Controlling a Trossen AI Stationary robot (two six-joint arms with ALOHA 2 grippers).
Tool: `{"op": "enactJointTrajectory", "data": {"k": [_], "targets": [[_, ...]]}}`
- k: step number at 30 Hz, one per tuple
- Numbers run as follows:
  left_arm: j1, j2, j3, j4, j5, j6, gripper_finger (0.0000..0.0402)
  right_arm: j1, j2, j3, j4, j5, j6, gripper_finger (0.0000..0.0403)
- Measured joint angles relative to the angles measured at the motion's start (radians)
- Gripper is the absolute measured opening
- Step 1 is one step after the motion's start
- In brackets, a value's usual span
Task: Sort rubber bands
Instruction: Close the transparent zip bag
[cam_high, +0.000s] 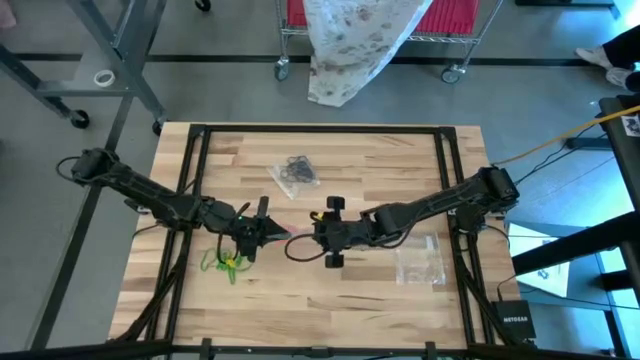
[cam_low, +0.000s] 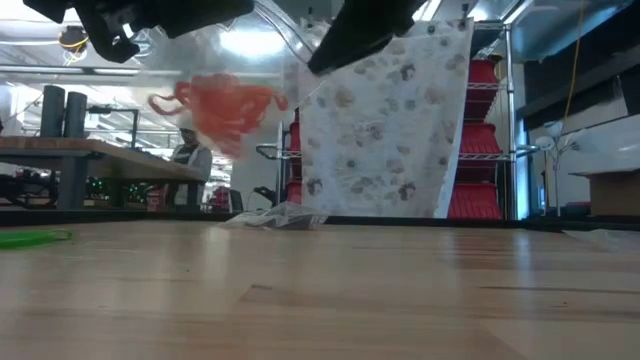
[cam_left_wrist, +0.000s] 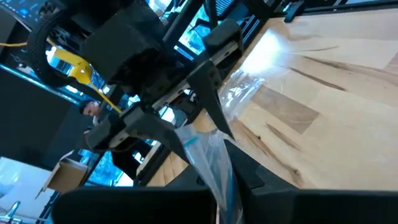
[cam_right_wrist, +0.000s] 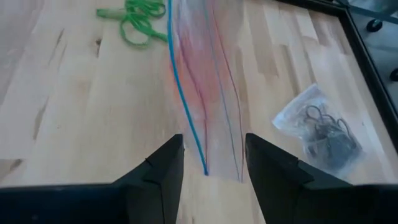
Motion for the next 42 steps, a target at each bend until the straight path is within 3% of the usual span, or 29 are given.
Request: {"op": "enactJointTrajectory", "data": {"k": [10,17,29,42], "targets": [[0.000,0.000,0.000,-0.005,0.000,-0.005,0.0000,0.002,-0.082,0.000,-0.062,-0.038,0.008,0.0163],[0.000,0.000,0.000,-0.004,0.000,-0.005,0.0000,-0.040,-0.022,0.000,-0.010,-0.203,0.003,0.0163],[0.000,0.000,0.000,-0.005,0.000,-0.021,0.0000,-0.076,-0.069,0.000,-0.066,-0.192,0.007,0.0163],[-0.002,0.000,0.000,0.000,0.000,-0.027,0.0000,-0.090,-0.014,0.001,0.067,-0.304,-0.006,0.0163]]}}
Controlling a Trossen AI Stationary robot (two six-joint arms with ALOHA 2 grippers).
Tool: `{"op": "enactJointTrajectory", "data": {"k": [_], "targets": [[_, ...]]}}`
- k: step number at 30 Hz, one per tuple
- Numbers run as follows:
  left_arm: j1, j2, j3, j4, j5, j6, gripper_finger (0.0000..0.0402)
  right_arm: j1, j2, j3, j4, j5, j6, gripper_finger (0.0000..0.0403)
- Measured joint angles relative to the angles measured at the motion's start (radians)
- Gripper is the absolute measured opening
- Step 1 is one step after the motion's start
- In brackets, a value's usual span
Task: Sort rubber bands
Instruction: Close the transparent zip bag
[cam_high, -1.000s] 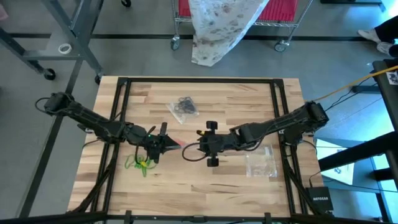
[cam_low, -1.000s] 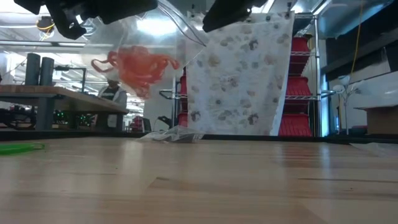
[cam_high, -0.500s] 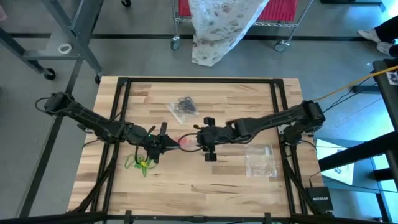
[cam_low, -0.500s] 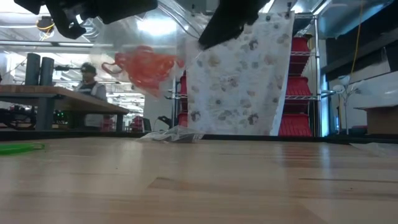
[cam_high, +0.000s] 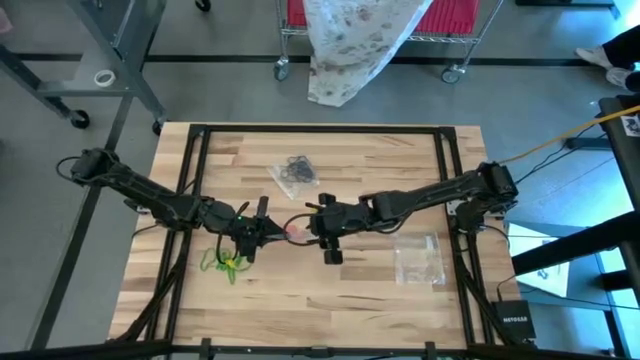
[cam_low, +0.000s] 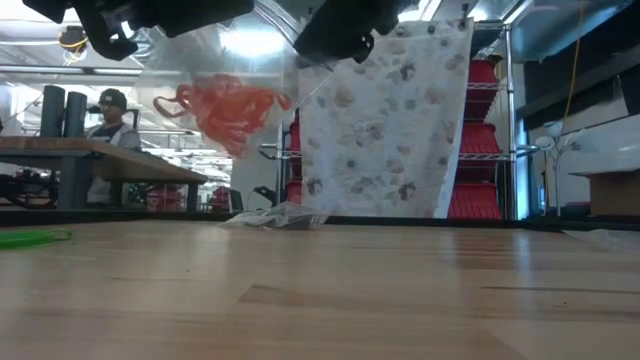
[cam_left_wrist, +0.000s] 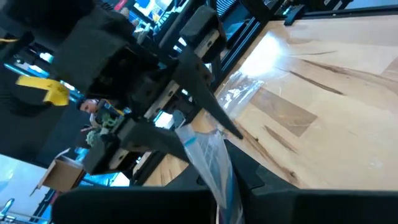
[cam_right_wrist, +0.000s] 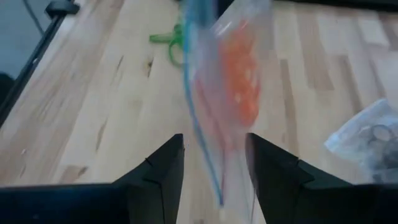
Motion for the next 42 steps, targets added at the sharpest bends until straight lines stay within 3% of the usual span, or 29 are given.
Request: {"op": "enactJointTrajectory", "data": {"k": [6,15,19,22,26,33,38,42], "targets": [[0.000,0.000,0.000,-0.005,0.000,0.003,0.0000,0.001,0.000,0.000,0.000,-0.048,-0.002,0.0144],[0.002,0.000,0.000,0.000,0.000,-0.064,0.0000,-0.001,0.009,0.000,-0.009,-0.079,0.002,0.0019],[0.002,0.000,0.000,-0.001,0.000,-0.123,0.0000,0.000,0.009,0.000,-0.009,-0.052,0.009,0.0006],[0.002,0.000,0.000,-0.002,0.000,-0.261,0.0000,0.002,0.009,0.000,-0.011,0.014,0.014,0.0002],[0.003,0.000,0.000,-0.006,-0.007,-0.577,0.0007,0.011,0.008,0.000,-0.037,0.084,0.034,0.0001],[0.000,-0.005,0.000,-0.070,0.025,-1.039,0.0083,0.015,0.007,0.000,-0.147,0.129,0.088,0.0001],[0.003,-0.075,0.003,-0.145,0.107,-1.178,0.0149,0.015,0.007,0.000,-0.183,0.128,0.103,0.0001],[0.005,-0.149,0.050,-0.187,0.055,-1.177,0.0173,0.015,0.007,0.000,-0.186,0.121,0.114,0.0001]]}}
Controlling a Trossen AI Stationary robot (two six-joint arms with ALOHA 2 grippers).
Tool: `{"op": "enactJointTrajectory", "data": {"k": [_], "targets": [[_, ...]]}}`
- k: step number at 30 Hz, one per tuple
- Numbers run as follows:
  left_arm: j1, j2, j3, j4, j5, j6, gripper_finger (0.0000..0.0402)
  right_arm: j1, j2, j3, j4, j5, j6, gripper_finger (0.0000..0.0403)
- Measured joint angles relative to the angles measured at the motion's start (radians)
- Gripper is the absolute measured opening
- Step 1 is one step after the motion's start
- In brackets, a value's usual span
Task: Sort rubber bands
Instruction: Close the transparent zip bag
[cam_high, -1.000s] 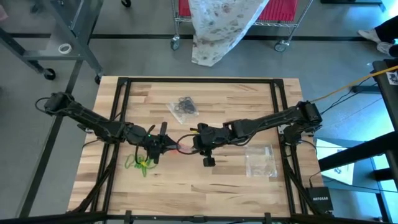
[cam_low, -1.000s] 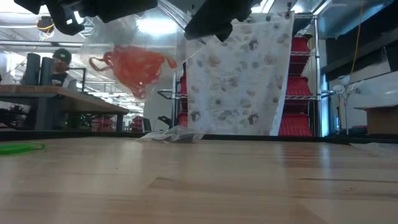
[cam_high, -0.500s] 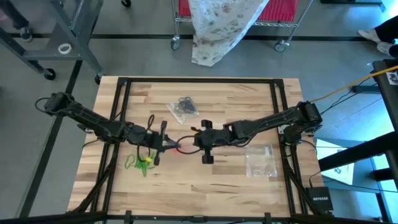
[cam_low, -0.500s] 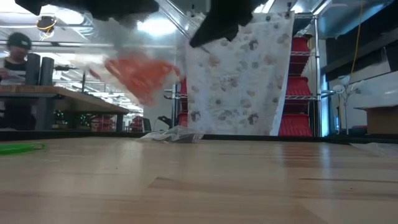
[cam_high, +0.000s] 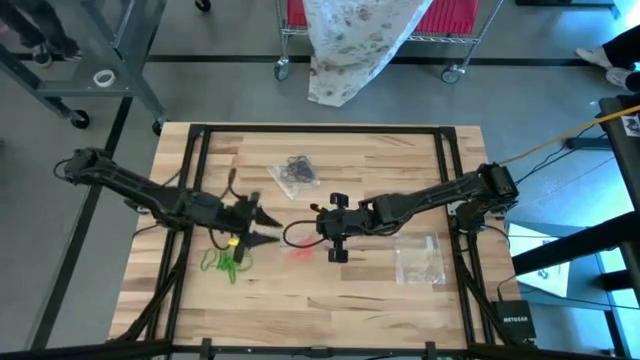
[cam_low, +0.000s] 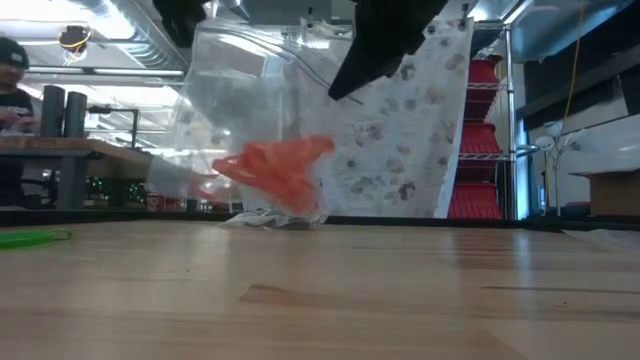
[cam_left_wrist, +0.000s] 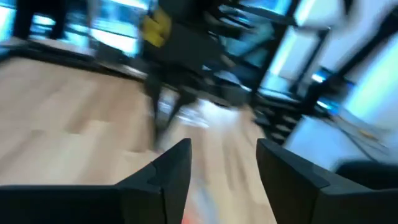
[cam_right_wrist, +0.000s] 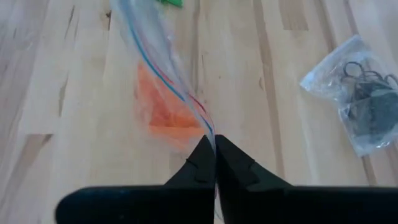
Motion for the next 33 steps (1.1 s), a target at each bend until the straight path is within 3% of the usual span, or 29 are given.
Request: {"op": "enactJointTrajectory", "data": {"k": [5,18,33], "targets": [[0.045,0.014,0.057,-0.114,-0.076,-0.032,0.0172,0.000,0.000,0.000,0.001,0.001,0.033,0.0001],[0.095,0.235,0.125,-0.110,0.081,-0.135,0.0171,0.000,-0.002,0.000,0.003,0.010,0.054,0.0001],[0.120,0.262,0.127,-0.108,0.082,-0.149,0.0171,-0.001,-0.002,0.000,0.046,0.010,0.049,0.0001]]}}
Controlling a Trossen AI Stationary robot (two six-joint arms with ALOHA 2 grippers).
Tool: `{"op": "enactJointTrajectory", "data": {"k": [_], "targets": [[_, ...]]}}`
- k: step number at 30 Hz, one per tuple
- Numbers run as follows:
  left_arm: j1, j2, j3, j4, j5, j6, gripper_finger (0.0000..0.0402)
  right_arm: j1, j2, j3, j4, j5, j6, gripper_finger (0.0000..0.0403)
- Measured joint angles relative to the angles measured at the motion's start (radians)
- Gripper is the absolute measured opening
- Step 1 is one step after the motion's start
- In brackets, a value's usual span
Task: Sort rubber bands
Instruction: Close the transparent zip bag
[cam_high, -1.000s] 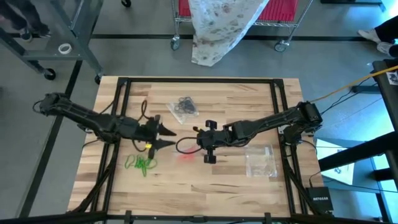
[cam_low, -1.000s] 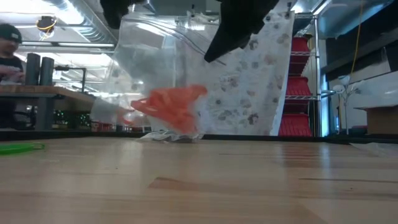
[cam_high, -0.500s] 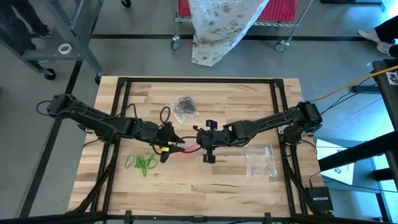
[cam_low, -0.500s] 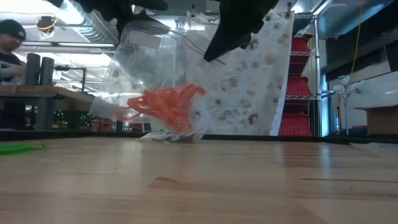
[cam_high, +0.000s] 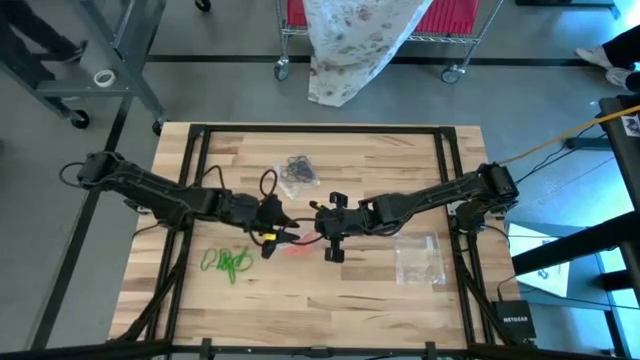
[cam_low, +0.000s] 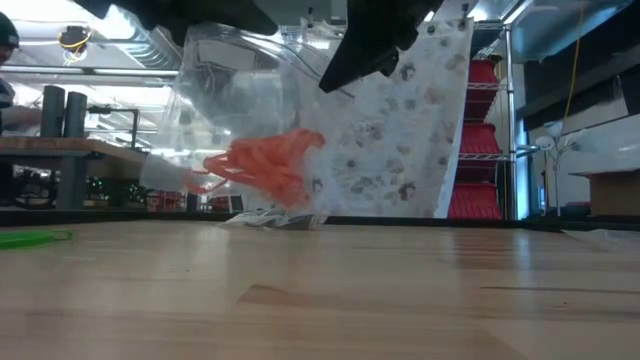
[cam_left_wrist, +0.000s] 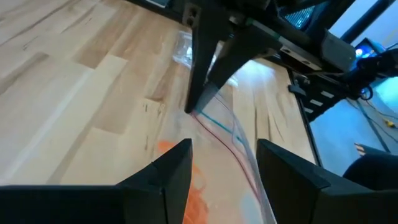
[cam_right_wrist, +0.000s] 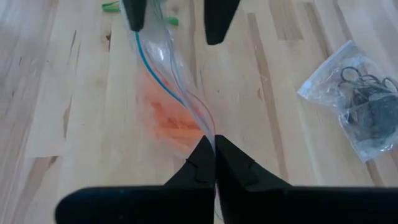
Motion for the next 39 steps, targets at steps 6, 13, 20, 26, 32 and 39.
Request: {"op": "enactJointTrajectory", "data": {"k": [6,13,20,26,32,39], "targets": [[-0.017,0.036,0.000,-0.025,0.000,0.014,0.0166,0.000,0.000,0.000,-0.002,0.000,0.086,0.0001],[-0.017,0.043,0.000,-0.052,-0.003,0.042,0.0077,0.000,0.000,0.000,-0.002,0.000,0.109,0.0001],[-0.017,0.024,0.000,-0.090,-0.075,0.115,0.0002,0.000,0.000,0.000,-0.001,-0.030,0.109,0.0001],[-0.017,0.010,0.000,-0.244,-0.157,0.140,0.0000,0.000,0.011,-0.006,0.010,-0.054,0.140,0.0001],[-0.023,0.008,0.000,-0.216,-0.162,0.206,0.0000,-0.002,0.054,-0.010,0.007,-0.017,0.190,0.0025],[-0.016,0.007,0.000,-0.240,-0.160,0.211,0.0000,-0.002,0.047,0.010,-0.053,-0.011,0.176,0.0123]]}}
